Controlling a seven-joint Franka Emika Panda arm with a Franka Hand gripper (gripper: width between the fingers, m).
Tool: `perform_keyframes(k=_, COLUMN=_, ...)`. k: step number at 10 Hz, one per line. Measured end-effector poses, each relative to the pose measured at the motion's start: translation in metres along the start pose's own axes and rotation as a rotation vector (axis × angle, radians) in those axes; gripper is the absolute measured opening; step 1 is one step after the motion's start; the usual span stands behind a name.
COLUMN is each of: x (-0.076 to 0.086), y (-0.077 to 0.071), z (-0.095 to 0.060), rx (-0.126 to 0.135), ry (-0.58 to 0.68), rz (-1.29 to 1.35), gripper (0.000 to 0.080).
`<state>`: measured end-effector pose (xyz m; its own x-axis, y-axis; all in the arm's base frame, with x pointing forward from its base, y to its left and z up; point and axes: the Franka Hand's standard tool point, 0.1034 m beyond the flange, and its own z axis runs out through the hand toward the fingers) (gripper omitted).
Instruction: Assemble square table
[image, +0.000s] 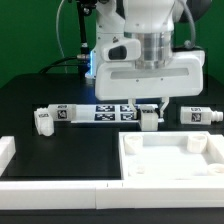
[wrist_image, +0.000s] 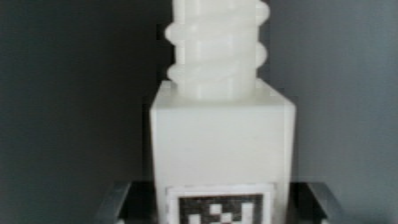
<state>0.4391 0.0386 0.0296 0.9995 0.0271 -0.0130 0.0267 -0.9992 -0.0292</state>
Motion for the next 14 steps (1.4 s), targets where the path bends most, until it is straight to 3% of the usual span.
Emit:
perform_keyframes(k=3, x=-0.016, y=0.002, z=0.015, rx=-0.001, ry=-0.030, rz=0.025, gripper=0.0282)
perform_keyframes(k=7, x=-0.015, y=-0.001, z=0.019, rx=-0.004, ry=-0.019, rz=0.020, gripper=0.0283)
perform_keyframes(k=8, x=-0.015, y=-0.001, z=0.019, rx=-0.004, ry=-0.019, rz=0.020, gripper=0.0474)
perform_keyframes(k=9, x=-0.015, y=-0.001, z=0.019, rx=-0.004, ry=-0.019, rz=0.020, gripper=0.0474)
perform_keyframes(k=10, x=-0.017, y=-0.001, z=0.019, rx=-0.001, ry=-0.047, rz=0.022, gripper=0.0608)
perform_keyframes(k=12, x=-0.006, y=0.003, z=0.008, rx=0.013, ry=-0.132, rz=0.039, gripper=0.0638)
perform_keyframes(k=14, x=0.005, y=-0.001, z=-0.005, rx=0.033, ry=-0.294, rz=0.091, gripper=0.0648)
